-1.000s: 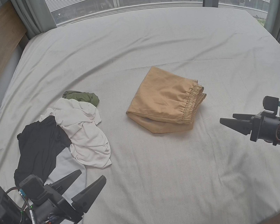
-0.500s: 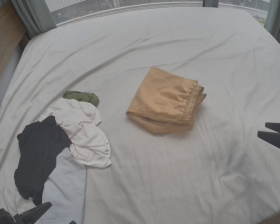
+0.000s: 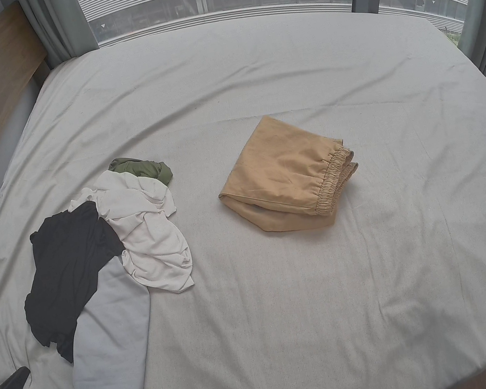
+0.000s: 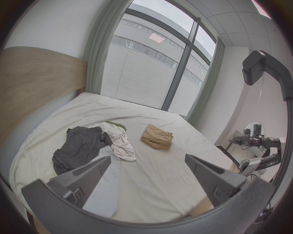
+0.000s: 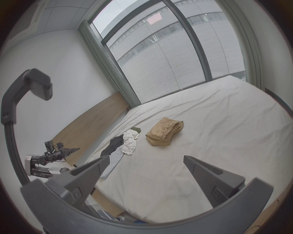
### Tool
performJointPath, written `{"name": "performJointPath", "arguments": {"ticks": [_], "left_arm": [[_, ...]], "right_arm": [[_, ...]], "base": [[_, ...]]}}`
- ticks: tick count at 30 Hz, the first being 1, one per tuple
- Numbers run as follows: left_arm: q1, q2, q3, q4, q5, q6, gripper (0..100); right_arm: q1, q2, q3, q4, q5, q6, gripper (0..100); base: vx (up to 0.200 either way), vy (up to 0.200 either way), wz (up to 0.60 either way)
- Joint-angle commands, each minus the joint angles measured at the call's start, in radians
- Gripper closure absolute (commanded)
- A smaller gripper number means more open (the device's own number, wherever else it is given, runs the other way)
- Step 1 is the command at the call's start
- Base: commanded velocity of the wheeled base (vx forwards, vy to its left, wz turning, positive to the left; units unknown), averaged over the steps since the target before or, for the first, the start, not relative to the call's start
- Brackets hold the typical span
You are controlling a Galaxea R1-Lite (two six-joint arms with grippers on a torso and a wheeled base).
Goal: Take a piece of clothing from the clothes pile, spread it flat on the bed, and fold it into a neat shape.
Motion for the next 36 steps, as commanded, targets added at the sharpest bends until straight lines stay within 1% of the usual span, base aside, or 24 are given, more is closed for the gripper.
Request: {"name": "performJointPath", "arguments": {"ticks": [1,2,3,5,6,7,8,9,10,12,13,14,16,17,18,19,21,22,24,25,26,27,33,36], "left_arm": [[0.117,-0.154,0.012,0.047,0.006,0.017,0],[0.125,-0.156,0.013,0.049,0.006,0.022,0],[0.125,-0.156,0.013,0.049,0.006,0.022,0],[0.156,-0.162,0.028,0.054,0.008,0.052,0],[0.157,-0.162,0.028,0.054,0.008,0.054,0],[0.179,-0.171,0.041,0.055,0.011,0.069,0],[0.205,-0.19,0.053,0.06,0.008,0.089,0],[0.221,-0.204,0.062,0.067,0.008,0.106,0],[0.232,-0.216,0.076,0.077,0.011,0.127,0],[0.235,-0.217,0.09,0.1,0.023,0.163,0],[0.235,-0.217,0.09,0.109,0.032,0.166,0],[0.237,-0.217,0.09,0.127,0.066,0.167,0],[0.24,-0.217,0.09,0.162,0.146,0.161,0],[0.244,-0.217,0.09,0.175,0.161,0.147,0],[0.251,-0.217,0.09,0.181,0.161,0.137,0],[0.274,-0.22,0.09,0.181,0.155,0.127,0],[0.355,-0.263,0.09,0.19,0.135,0.124,0],[0.361,-0.28,0.09,0.19,0.129,0.127,0],[0.353,-0.277,0.09,0.19,0.126,0.127,0],[0.349,-0.276,0.09,0.192,0.126,0.126,0],[0.349,-0.276,0.09,0.192,0.126,0.124,0],[0.349,-0.277,0.09,0.19,0.126,0.126,0],[0.346,-0.277,0.09,0.199,0.12,0.137,0],[0.338,-0.283,0.09,0.225,0.083,0.154,0]], "right_arm": [[-0.022,-0.204,0.091,0.03,-0.123,-0.05,0],[-0.022,-0.204,0.093,0.029,-0.139,-0.05,0],[-0.022,-0.204,0.093,0.029,-0.139,-0.05,0],[-0.028,-0.202,0.094,0.032,-0.17,-0.056,0],[-0.028,-0.202,0.094,0.033,-0.172,-0.058,0],[-0.048,-0.204,0.096,0.038,-0.185,-0.06,0],[-0.106,-0.205,0.101,0.043,-0.185,-0.072,0],[-0.149,-0.214,0.117,0.053,-0.185,-0.099,0],[-0.172,-0.225,0.153,0.067,-0.188,-0.141,0],[-0.162,-0.248,0.213,0.05,-0.211,-0.222,0],[-0.152,-0.26,0.208,0.047,-0.23,-0.23,0],[-0.14,-0.294,0.202,0.046,-0.284,-0.231,0],[-0.139,-0.302,0.2,0.056,-0.388,-0.233,0],[-0.139,-0.299,0.199,0.058,-0.416,-0.234,0],[-0.139,-0.297,0.199,0.058,-0.425,-0.233,0],[-0.139,-0.297,0.2,0.058,-0.426,-0.224,0],[-0.139,-0.297,0.202,0.05,-0.425,-0.198,0],[-0.14,-0.297,0.202,0.049,-0.422,-0.199,0],[-0.142,-0.299,0.206,0.044,-0.417,-0.213,0],[-0.142,-0.299,0.226,0.013,-0.4,-0.248,0],[-0.142,-0.299,0.226,0.043,-0.399,-0.254,0],[-0.14,-0.299,0.226,0.063,-0.397,-0.254,0],[-0.139,-0.299,0.226,0.049,-0.396,-0.251,0],[-0.137,-0.3,0.226,0.049,-0.386,-0.254,0]], "base": [[0.0,0.0,0.0],[0.0,0.0,0.0],[0.0,0.0,0.0],[0.0,0.0,0.0],[0.0,0.0,0.0],[0.0,0.0,0.0],[0.0,0.0,0.0],[0.0,0.0,0.0],[0.0,0.0,0.0],[0.0,0.0,0.0],[0.0,0.0,0.0],[0.0,0.0,0.0],[0.0,0.0,0.0],[0.0,0.0,0.0],[0.0,0.0,0.0],[0.0,0.0,0.0],[0.0,0.0,0.0],[0.0,0.0,0.0],[0.0,0.0,0.0],[0.0,0.0,0.0],[0.0,0.0,0.0],[0.0,0.0,0.0],[0.0,0.0,0.0],[0.0,0.0,0.0]]}}
